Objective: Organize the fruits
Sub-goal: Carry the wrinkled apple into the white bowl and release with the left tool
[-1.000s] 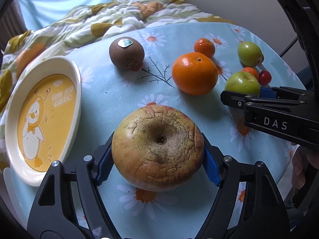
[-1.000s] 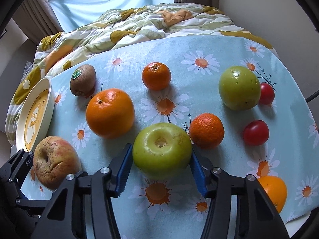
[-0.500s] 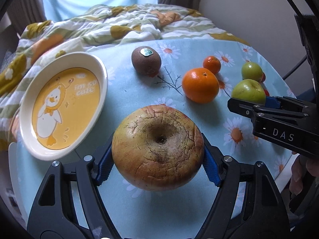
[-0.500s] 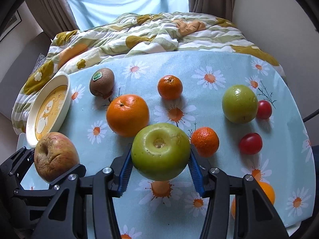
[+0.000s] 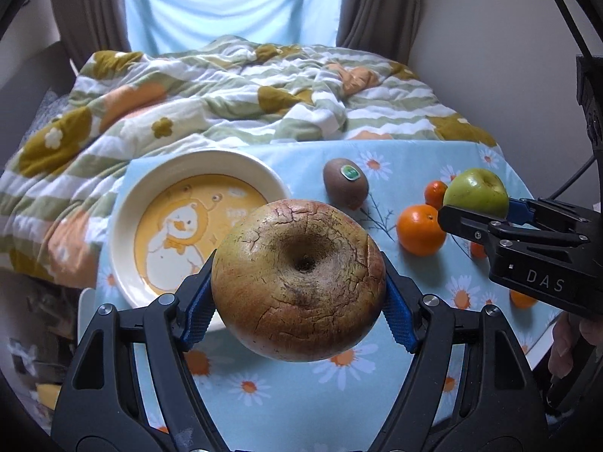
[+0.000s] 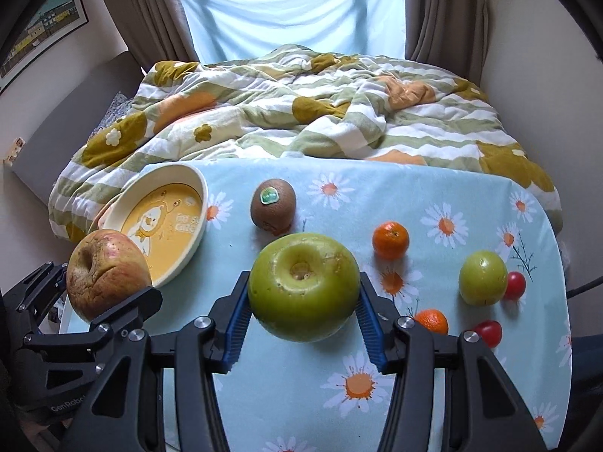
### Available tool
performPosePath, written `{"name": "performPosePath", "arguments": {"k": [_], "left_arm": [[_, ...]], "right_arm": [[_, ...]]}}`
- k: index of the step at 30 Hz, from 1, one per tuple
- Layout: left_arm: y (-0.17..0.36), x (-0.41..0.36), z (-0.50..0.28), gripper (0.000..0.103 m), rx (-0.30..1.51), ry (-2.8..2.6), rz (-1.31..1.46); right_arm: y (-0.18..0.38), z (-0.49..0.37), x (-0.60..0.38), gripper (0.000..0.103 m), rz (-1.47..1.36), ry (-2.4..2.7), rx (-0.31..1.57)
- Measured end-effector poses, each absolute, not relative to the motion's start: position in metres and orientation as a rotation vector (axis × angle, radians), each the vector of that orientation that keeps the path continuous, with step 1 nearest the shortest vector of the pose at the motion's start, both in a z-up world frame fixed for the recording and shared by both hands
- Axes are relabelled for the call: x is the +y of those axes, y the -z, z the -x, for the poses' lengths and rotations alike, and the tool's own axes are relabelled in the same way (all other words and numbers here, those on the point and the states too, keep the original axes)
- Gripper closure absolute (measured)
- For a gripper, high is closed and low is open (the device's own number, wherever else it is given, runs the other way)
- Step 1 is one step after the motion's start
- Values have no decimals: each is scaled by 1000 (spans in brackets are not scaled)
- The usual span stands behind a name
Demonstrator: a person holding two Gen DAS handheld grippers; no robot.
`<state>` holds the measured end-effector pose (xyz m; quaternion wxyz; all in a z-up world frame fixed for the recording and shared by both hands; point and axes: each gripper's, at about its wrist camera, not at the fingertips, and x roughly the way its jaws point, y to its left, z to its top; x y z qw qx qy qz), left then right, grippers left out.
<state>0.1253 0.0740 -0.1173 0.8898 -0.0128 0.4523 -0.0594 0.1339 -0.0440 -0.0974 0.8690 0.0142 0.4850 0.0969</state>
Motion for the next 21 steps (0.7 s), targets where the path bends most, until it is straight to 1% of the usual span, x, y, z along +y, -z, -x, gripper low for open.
{"name": "performPosePath", "arguments": {"k": [10, 21], "left_arm": [[123, 136, -172, 21, 938, 129, 1], [173, 171, -228, 21, 1012, 194, -37]], "right_arm": [[94, -164, 9, 55, -49, -201, 1005], [114, -185, 39, 55, -56, -137, 1038]]}}
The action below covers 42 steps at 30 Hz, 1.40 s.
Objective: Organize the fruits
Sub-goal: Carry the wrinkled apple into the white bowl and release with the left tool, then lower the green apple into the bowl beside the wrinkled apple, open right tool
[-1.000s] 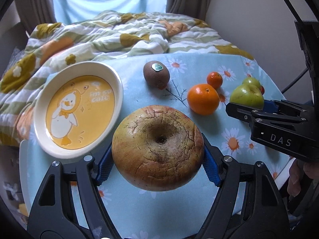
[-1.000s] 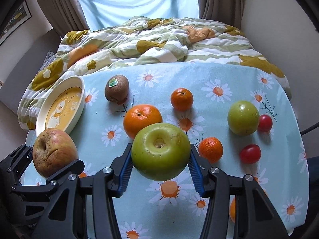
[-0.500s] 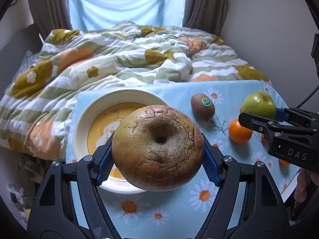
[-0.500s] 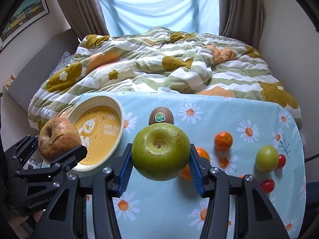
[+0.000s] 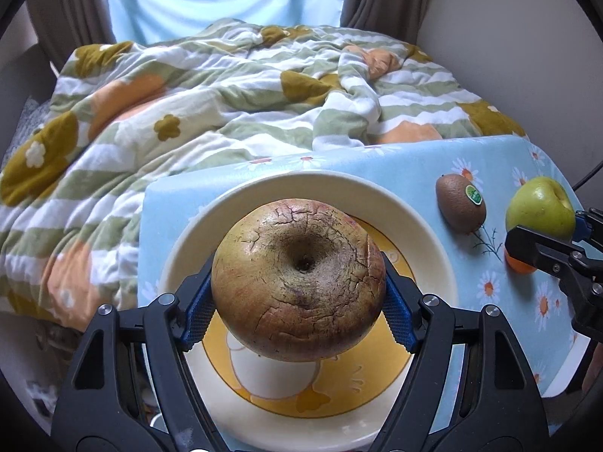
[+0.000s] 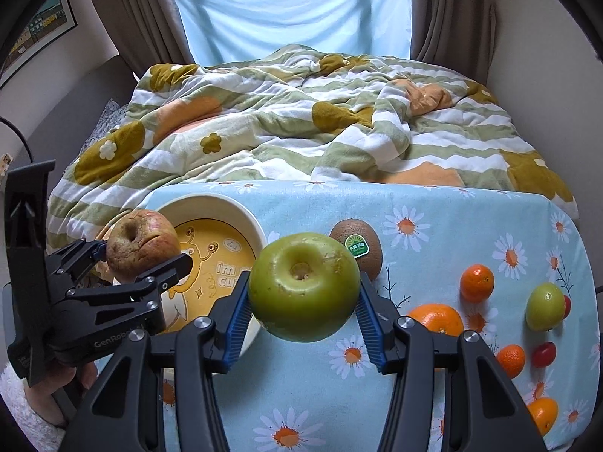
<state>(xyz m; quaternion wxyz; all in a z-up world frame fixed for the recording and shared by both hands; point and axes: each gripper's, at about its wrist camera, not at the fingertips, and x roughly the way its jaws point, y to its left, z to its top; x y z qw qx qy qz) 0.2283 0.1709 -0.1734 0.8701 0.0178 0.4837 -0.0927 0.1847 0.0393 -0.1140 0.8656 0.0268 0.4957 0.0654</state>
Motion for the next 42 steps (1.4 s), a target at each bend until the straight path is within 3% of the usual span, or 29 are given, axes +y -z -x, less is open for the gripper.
{"name": "performPosePath", "arguments": {"k": [10, 12, 13, 31, 42], "left_arm": [[192, 169, -250, 19, 1020, 259, -50], [186, 170, -249, 3, 991, 261, -44], [182, 169, -248, 0, 974, 257, -43], [151, 200, -191, 0, 976, 51, 20], [159, 219, -138, 0, 1018, -79, 107]], "right_arm": [[121, -182, 32, 55, -74, -65, 1060], [120, -180, 31, 55, -74, -56, 1059], [119, -179, 29, 55, -74, -51, 1058], [98, -195, 47, 55, 48, -268, 1012], [135, -223, 91, 55, 138, -464, 1062]]}}
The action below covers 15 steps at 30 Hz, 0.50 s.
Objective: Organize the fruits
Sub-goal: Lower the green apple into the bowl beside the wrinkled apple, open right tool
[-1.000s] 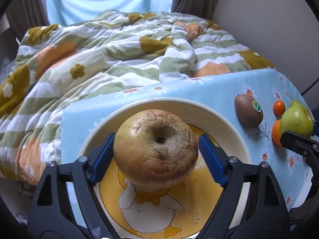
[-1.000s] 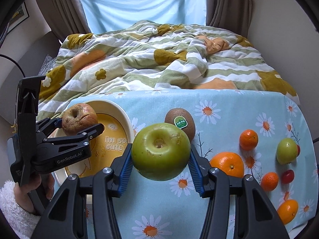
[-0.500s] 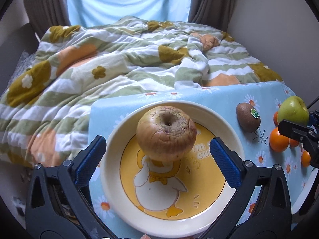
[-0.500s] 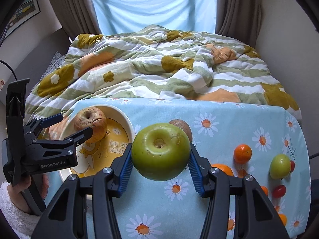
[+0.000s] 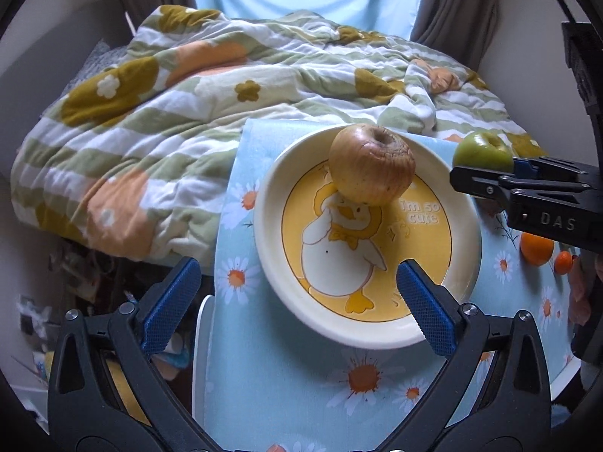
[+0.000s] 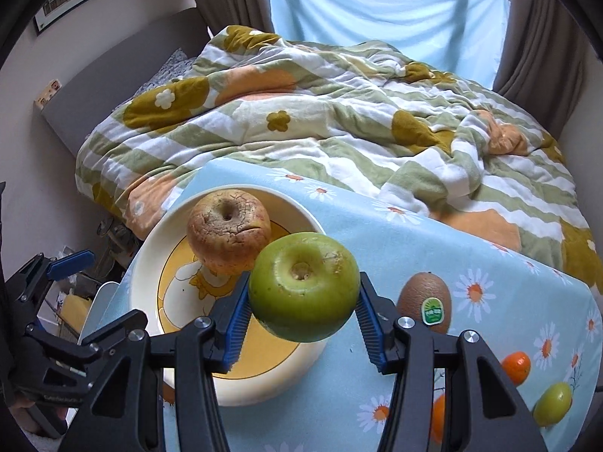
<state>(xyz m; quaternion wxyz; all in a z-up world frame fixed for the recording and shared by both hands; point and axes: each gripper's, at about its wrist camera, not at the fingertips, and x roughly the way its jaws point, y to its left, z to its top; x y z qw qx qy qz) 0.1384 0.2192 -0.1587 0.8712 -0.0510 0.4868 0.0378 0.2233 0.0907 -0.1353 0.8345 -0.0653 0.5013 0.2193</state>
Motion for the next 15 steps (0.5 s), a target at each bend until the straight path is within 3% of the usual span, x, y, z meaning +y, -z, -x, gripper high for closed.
{"name": "performPosePath", "arguments": {"k": [13, 15], "left_arm": [[173, 217, -137, 0, 1039, -100, 141], [173, 216, -136, 0, 1043, -99, 144]], "right_arm": [[159, -229, 107, 54, 242, -508, 1048], [155, -228, 107, 47, 230, -509, 1023]]}}
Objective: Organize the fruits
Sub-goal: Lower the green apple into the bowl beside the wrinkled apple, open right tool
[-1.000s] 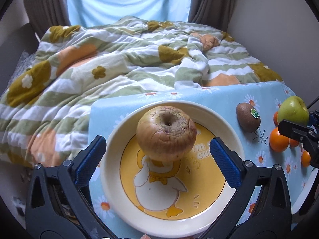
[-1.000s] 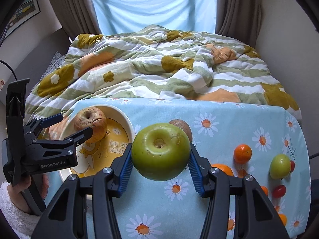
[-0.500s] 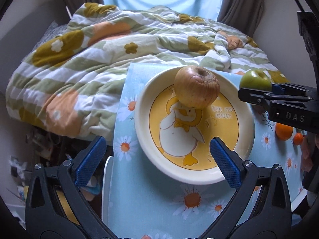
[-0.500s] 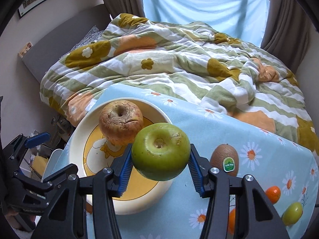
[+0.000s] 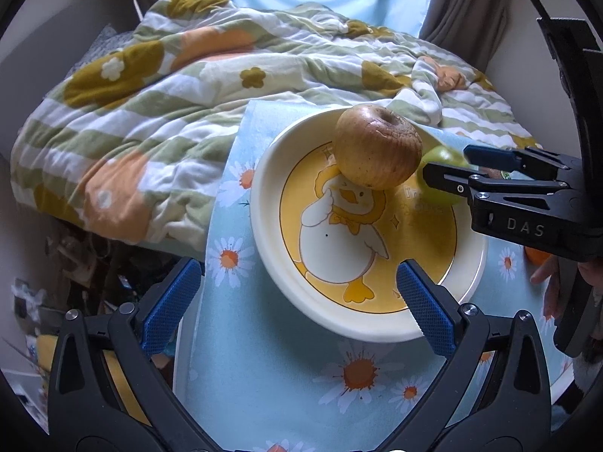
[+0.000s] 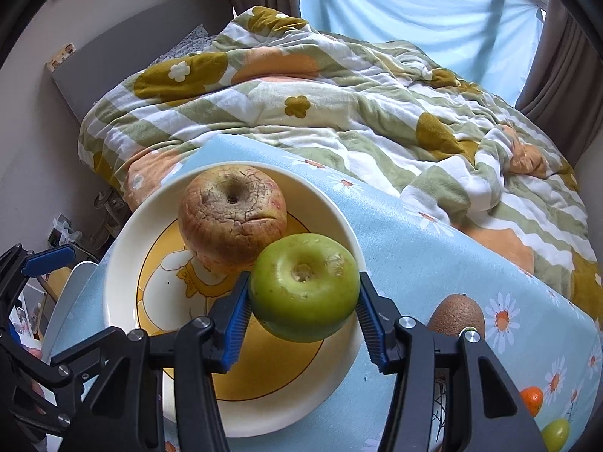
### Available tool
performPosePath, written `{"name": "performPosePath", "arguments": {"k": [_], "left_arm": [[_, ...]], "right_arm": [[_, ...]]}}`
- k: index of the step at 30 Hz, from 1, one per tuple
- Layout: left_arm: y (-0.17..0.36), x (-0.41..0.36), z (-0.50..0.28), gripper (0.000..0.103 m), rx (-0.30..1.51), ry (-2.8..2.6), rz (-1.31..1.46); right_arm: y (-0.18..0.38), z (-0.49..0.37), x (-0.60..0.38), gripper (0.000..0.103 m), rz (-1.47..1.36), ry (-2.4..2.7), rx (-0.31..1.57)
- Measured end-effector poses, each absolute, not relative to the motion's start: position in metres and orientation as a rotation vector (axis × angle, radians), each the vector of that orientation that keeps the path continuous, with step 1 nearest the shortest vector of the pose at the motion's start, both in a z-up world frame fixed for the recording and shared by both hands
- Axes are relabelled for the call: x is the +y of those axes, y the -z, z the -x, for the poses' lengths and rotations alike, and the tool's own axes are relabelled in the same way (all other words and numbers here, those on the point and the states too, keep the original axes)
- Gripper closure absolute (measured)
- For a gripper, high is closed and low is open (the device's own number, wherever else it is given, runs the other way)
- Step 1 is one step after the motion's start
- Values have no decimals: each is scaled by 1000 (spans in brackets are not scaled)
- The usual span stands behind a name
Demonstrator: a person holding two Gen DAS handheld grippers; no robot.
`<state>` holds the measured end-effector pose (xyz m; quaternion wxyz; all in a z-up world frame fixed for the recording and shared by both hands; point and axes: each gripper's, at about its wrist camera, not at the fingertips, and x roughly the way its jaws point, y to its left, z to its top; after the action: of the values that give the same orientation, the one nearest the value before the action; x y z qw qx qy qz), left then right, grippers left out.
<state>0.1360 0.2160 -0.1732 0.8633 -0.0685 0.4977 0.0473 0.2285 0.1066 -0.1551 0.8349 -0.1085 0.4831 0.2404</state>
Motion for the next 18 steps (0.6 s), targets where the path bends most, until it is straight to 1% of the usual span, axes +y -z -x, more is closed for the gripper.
{"name": "performPosePath", "arguments": {"k": [2, 3, 4, 11, 18], "left_arm": [[174, 215, -135, 0, 1047, -96, 144], [173, 215, -134, 0, 1049, -94, 143], [173, 214, -133, 0, 1050, -91, 141], [164, 212, -126, 0, 1053, -77, 122], [137, 209, -120, 0, 1023, -46, 94]], "right_arm": [[148, -228, 104, 7, 208, -514, 991], [144, -228, 102, 2, 198, -515, 975], [142, -228, 101, 0, 193, -509, 962], [132, -224, 95, 0, 182, -466, 979], [108, -199, 88, 0, 140, -440, 982]]}}
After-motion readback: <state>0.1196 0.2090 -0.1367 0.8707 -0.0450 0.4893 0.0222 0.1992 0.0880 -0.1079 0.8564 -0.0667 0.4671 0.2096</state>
